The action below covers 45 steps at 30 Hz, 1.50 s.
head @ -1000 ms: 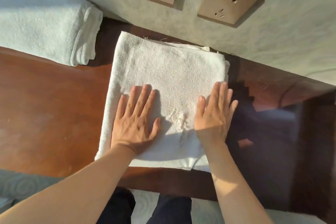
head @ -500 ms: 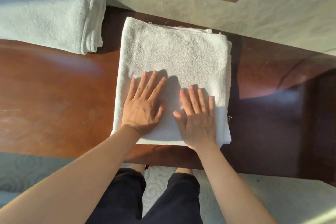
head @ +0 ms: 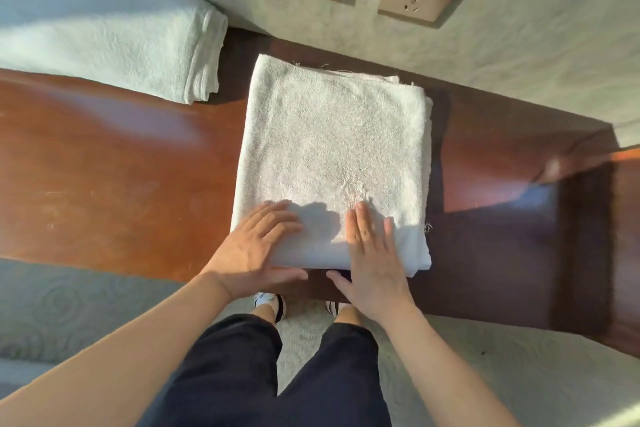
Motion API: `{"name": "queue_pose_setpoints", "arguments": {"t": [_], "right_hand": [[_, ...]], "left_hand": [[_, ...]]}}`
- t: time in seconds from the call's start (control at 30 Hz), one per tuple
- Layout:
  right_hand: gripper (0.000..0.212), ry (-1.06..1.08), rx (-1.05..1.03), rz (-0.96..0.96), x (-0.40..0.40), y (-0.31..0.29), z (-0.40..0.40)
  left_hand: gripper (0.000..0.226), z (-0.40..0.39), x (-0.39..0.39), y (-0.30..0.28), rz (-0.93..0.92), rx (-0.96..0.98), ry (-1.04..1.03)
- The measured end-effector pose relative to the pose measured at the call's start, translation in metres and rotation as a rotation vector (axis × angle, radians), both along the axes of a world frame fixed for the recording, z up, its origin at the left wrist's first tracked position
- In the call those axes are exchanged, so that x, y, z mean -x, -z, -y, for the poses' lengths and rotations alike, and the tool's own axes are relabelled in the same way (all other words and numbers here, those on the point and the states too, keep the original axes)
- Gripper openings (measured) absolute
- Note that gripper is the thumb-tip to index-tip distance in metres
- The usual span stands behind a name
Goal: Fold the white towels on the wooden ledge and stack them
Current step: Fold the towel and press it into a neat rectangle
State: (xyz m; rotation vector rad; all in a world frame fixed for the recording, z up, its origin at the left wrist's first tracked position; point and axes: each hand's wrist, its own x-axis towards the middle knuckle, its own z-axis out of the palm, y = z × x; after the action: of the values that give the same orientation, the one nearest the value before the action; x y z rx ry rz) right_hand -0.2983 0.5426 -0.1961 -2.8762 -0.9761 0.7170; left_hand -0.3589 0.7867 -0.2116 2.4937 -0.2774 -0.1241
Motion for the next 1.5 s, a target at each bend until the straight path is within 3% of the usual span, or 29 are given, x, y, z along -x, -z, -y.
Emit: {"name": "queue_pose_setpoints", "arguments": {"t": [0.1,0.17,0.27,0.37,0.47,0.73,0.87,0.97,1.03,1.2,1.3,1.4,1.47,1.5], "right_hand": [[0.098,0.032,-0.009,-0.001,-0.011,0.002,0.004],[0.086,0.024,-0.034,-0.041,-0.024,-0.006,0.001],[0.063,0.089,-0.076,-0.269,-0.05,-0.041,-0.001],[0.019,0.12,-0.051,-0.374,-0.093,-0.083,-0.007],[0.037,0.11,-0.039,-0.359,-0.137,-0.103,-0.018],[0.062,0.025,-0.063,-0.344,-0.261,-0.125,-0.057],[0.071,0.006,-0.023,-0.32,-0.305,-0.118,-0.08],[0.071,0.114,-0.013,-0.339,-0.327,-0.093,-0.084],[0.055,0.242,-0.038,-0.34,-0.334,-0.072,-0.086],[0.027,0.0,0.02,0.042,-0.329,-0.036,-0.091],[0.045,-0.045,-0.046,0.234,-0.318,-0.022,-0.084],[0.031,0.021,-0.096,0.339,-0.315,-0.013,-0.085],[0.009,0.087,-0.253,0.494,-0.3,-0.02,-0.09],[0.012,0.124,-0.346,0.521,-0.288,-0.024,-0.092]], "left_hand": [[0.088,0.002,-0.003,0.002,-0.036,-0.219,0.057],[0.083,0.003,-0.007,0.002,-0.033,-0.306,0.087],[0.058,0.001,-0.021,-0.013,-0.084,-0.182,0.038],[0.039,-0.015,-0.06,-0.048,-0.375,-0.089,0.013],[0.029,-0.036,-0.111,-0.084,-0.594,0.008,0.004],[0.021,-0.085,-0.232,-0.122,-0.824,0.062,-0.093],[0.044,-0.099,-0.28,-0.12,-0.921,0.056,-0.054],[0.045,-0.1,-0.309,-0.102,-0.792,0.039,-0.146],[0.041,-0.098,-0.321,-0.088,-0.662,-0.068,-0.206],[0.029,-0.076,-0.305,-0.061,-0.399,-0.358,-0.476],[0.046,-0.019,-0.271,-0.047,0.002,-0.353,-0.474],[0.055,0.034,-0.251,-0.028,-0.035,-0.315,-0.295],[0.059,0.042,-0.247,-0.016,-0.068,-0.353,-0.32],[0.062,0.04,-0.246,-0.011,-0.068,-0.376,-0.344]]}}
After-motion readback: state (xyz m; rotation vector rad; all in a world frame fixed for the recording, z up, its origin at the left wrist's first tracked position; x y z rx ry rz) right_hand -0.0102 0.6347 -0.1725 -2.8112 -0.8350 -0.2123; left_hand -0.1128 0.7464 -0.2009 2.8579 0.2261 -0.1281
